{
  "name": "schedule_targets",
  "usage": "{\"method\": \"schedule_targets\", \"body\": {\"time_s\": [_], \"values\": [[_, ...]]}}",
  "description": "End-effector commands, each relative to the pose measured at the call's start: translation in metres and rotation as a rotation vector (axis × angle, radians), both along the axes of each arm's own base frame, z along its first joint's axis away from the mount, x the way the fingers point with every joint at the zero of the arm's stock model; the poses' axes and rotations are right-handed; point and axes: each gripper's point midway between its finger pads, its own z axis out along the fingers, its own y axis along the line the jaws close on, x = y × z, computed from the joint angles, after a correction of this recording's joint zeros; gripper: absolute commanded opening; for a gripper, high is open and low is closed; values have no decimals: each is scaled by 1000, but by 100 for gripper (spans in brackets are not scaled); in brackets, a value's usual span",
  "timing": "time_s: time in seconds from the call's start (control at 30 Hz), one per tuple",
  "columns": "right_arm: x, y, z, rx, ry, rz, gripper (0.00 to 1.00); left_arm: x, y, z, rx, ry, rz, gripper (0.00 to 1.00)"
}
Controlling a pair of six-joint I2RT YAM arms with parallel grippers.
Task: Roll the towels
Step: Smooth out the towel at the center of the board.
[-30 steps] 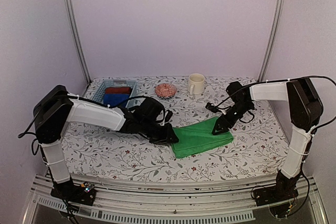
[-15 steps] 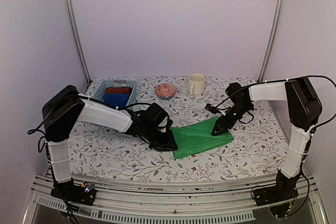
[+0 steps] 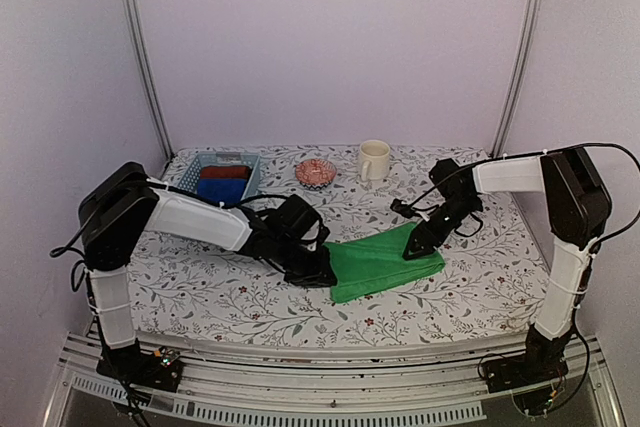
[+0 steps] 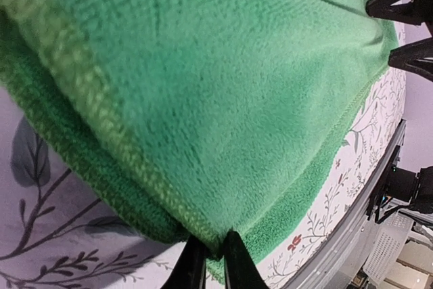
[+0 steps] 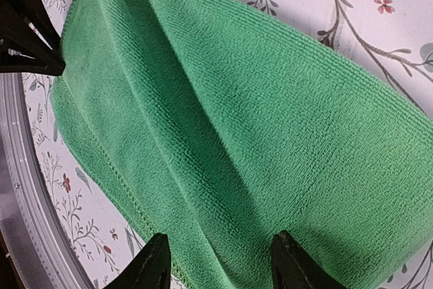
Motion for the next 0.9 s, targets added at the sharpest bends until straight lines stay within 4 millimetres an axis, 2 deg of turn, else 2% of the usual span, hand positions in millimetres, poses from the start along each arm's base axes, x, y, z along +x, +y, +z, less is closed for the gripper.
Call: {"method": "schedule_targets", "body": {"time_s": [0.0,0.2,0.3,0.5,0.8,0.83,0.87], "values": [[-4,0,-11,1,19,12,53,-9,-3,27,-43,-14,-23,10],[-4,-1,-12,-2,22,11,53,-7,-9,30,-45,-18,-41,10],[-4,0,-12,-1,25,12,53,-6,-10,30,-45,-18,-43,17],[-5,0,-13,2,31,12,53,0,-11,28,-22,-24,-38,23],[-6,0,-15,0,37,12,53,-3,-15,27,-39,4,-44,21],[-6,0,-15,0,39,11,53,-5,-13,11,-13,35,-44,21],[-6,-1,-15,-1,41,12,53,-7,-13,8,-11,47,-45,19]]}}
